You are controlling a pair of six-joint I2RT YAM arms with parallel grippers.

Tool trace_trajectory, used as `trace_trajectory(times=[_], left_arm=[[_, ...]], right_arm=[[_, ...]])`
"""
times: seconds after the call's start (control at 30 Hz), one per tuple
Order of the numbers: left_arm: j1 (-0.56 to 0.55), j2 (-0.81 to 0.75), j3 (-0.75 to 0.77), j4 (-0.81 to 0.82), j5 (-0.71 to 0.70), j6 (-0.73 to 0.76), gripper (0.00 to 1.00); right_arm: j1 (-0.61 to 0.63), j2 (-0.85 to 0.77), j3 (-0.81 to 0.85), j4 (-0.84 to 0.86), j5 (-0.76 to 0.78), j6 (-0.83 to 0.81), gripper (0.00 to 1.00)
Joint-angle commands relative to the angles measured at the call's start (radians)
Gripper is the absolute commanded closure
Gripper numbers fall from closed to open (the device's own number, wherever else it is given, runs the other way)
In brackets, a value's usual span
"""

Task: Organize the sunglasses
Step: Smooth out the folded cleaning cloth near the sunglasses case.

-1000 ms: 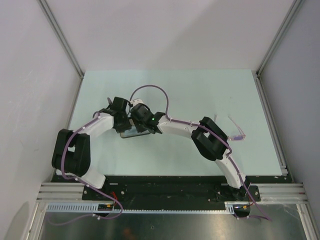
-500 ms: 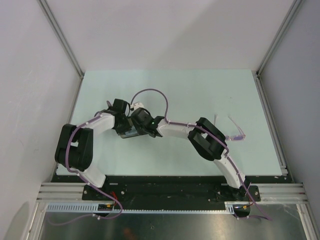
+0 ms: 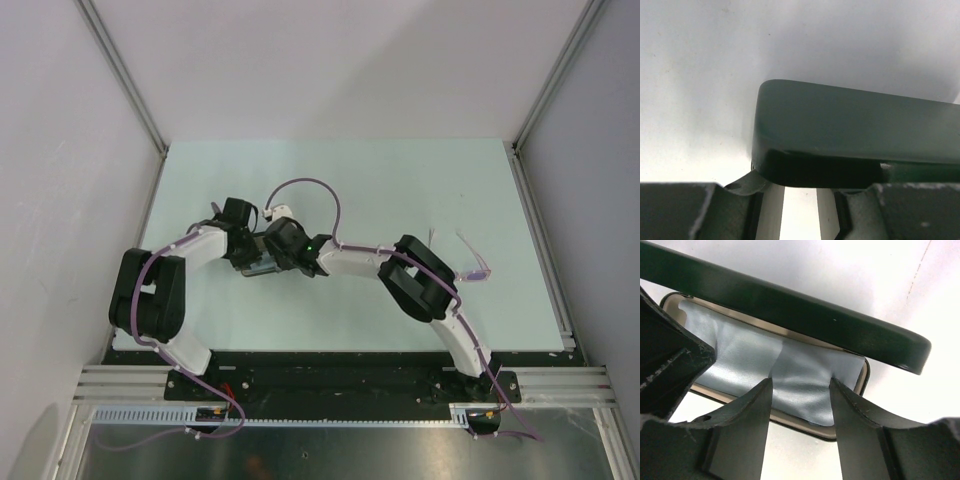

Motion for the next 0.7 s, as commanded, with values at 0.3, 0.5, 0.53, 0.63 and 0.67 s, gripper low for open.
trace_trajectory(times=[0.3, 0.5, 0.53, 0.63, 0.67], left_arm=[[0.023, 0.03, -0.028, 0.004, -0.006, -0.025, 0.66], [0.023, 0.005, -0.016, 0.005, -0.016, -0.015, 0.67], [0.023, -0.009, -0.014, 0.005, -0.017, -0.012, 0.67], [0.023, -0.039, -0.011, 0.004, -0.026, -0.005, 0.67], [0.023, -0.044, -0.01, 0.004, -0.032, -0.005, 0.66]], right_arm=[[-0.029, -0.073, -0.023, -0.029, -0.069, 0.035, 0.38], [-0.037, -0.103, -0.018, -0.035, -0.082, 0.053, 0.36], [-0.038, -0.113, -0.019, -0.037, -0.08, 0.059, 0.36], [-0.04, -0.126, -0.019, -0.035, -0.068, 0.065, 0.37], [-0.04, -0.132, -0.016, -0.034, -0.065, 0.072, 0.39]])
